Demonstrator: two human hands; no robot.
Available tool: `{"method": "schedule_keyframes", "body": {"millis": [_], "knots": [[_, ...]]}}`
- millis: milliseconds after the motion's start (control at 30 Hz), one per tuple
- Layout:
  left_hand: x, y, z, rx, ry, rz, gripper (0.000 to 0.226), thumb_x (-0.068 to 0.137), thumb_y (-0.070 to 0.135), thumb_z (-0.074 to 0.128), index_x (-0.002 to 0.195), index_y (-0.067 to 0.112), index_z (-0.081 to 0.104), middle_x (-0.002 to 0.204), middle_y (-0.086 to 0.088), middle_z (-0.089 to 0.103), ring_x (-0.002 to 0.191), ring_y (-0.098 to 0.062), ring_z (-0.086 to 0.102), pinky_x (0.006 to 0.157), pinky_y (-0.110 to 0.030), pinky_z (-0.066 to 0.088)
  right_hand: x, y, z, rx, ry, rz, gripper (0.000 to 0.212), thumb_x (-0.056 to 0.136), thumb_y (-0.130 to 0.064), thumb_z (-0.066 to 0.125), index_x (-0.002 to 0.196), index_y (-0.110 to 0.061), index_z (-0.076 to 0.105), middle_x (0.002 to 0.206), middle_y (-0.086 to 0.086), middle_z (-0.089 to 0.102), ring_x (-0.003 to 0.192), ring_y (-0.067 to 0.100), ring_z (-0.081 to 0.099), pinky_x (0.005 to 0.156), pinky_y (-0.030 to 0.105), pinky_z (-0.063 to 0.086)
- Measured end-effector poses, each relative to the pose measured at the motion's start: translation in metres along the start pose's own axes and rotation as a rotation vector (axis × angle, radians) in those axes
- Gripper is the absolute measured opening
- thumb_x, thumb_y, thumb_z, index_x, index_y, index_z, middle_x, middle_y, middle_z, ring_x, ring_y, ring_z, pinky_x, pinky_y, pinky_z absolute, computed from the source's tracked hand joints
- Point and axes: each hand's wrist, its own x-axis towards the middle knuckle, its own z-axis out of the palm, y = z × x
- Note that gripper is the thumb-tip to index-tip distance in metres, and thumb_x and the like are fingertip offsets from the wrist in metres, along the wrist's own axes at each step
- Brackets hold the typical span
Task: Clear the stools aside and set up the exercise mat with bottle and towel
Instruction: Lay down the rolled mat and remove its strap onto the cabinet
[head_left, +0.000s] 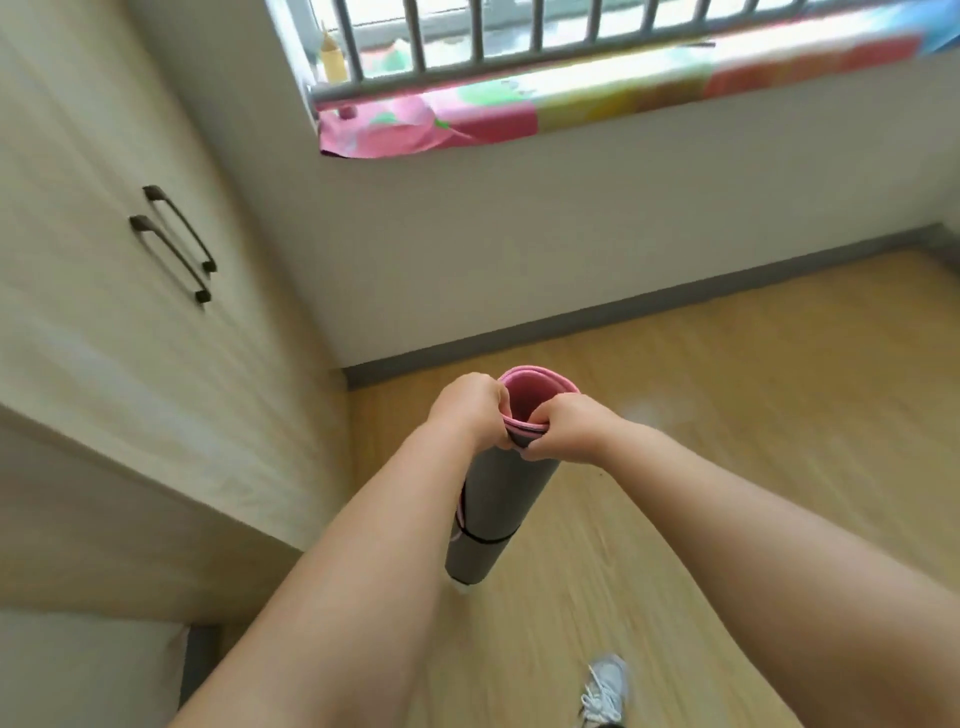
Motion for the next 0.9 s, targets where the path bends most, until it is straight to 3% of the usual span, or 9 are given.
{"method": "schedule_keyframes", "body": {"millis": [200,433,533,767,900], "knots": [[0.073,0.140,0.032,0.123,-0.016,0.107,0.010,0.073,0.014,0.077,0.081,0.018,0.071,0.088,-0.001,0.064,0.080,-0.019,0.063,0.076,-0.035,0.059,-0.001,0.127,-0.071,-0.076,0.098,0.107,0.023,0.075,-0.035,0.071,0.064,-0.027,0.053,0.069,-0.006,0.058,0.068,0.015,0.058,0.046,0.022,0.037],[0.152,0.268,0.052,0.204,-0.116,0.249,0.010,0.075,0.014,0.075,0.085,0.015,0.072,0.091,-0.004,0.067,0.086,-0.022,0.065,0.079,-0.034,0.058,-0.001,0.240,-0.137,-0.105,0.253,0.290,0.017,0.080,-0.036,0.070,0.090,-0.023,0.069,0.091,0.000,0.061,0.089,0.023,0.059,0.061,0.028,0.045],[0.196,0.324,0.057,0.233,-0.152,0.338,0.010,0.076,0.016,0.075,0.085,0.016,0.071,0.094,-0.004,0.068,0.088,-0.023,0.065,0.080,-0.036,0.057,0.005,0.289,-0.167,-0.079,0.348,0.376,0.021,0.083,-0.039,0.068,0.098,-0.025,0.070,0.095,-0.001,0.056,0.092,0.024,0.058,0.063,0.028,0.042],[0.299,0.446,0.071,0.365,-0.271,0.581,0.020,0.077,0.025,0.076,0.094,0.016,0.070,0.099,-0.005,0.066,0.084,-0.022,0.061,0.070,-0.029,0.051,0.027,0.391,-0.238,0.023,0.438,0.646,0.023,0.080,-0.047,0.065,0.096,-0.030,0.067,0.098,0.000,0.048,0.087,0.023,0.054,0.064,0.028,0.039],[0.344,0.517,0.083,0.430,-0.317,0.729,0.025,0.078,0.030,0.076,0.099,0.021,0.065,0.098,-0.002,0.062,0.088,-0.022,0.060,0.066,-0.028,0.048,0.031,0.444,-0.272,0.136,0.507,0.793,0.018,0.078,-0.049,0.065,0.076,-0.033,0.058,0.092,-0.002,0.049,0.078,0.021,0.053,0.051,0.024,0.030]]}}
